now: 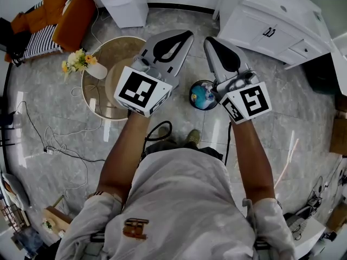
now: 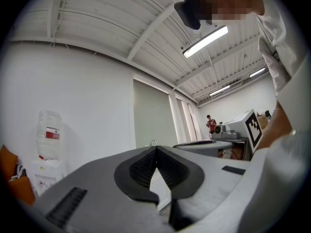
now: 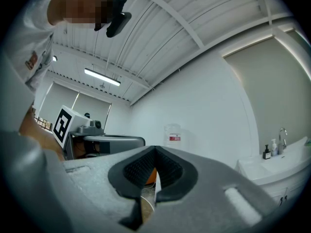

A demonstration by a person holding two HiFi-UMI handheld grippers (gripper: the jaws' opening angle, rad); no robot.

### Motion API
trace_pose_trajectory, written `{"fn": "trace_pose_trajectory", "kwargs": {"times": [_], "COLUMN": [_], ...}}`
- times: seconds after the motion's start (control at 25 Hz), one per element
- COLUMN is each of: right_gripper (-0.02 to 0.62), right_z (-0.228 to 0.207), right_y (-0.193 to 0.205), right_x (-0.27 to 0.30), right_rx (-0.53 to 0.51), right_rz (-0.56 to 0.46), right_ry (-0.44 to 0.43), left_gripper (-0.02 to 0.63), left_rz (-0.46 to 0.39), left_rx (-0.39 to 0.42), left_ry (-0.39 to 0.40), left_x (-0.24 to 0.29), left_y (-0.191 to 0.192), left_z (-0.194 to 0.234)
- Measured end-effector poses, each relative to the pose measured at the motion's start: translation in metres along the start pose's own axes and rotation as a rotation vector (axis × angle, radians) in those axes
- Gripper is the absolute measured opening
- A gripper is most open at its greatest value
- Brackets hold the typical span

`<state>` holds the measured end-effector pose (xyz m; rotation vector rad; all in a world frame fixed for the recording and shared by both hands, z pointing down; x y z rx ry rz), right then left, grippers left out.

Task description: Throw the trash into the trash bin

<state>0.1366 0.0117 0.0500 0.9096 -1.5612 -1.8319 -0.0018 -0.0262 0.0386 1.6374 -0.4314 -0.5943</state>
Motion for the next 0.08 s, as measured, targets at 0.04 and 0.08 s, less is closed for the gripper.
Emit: {"fn": "trace_pose_trajectory", "kwargs": {"times": [0.04, 0.08], "right_gripper": [0.0, 0.0], "right_z": [0.0004, 0.0008], "right_y": [0.0002, 0.0005], "right_x": [0.0001, 0.0002], "right_rx": [0.0, 0.0], "right_rz": [0.0, -0.001], "right_ry": [0.0, 0.0], "left_gripper": [0.0, 0.0], "left_rz": [-0.001, -0.001], "left_rx": [0.001, 0.001], "left_ry": [0.0, -0.001], "left_x": [-0.0004, -0.0009], "left_y": [0.0001, 0.0001], "left_z": [0.0002, 0.0005]}}
Point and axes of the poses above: the fingertips, and each gripper's own axes: x forward along the fingers, z to its left, y out of its underside, the point moved 8 cm from there along -x, backward along the fingers, and after that the axes turned 7 degrees about -y, right-handed, at the moved point
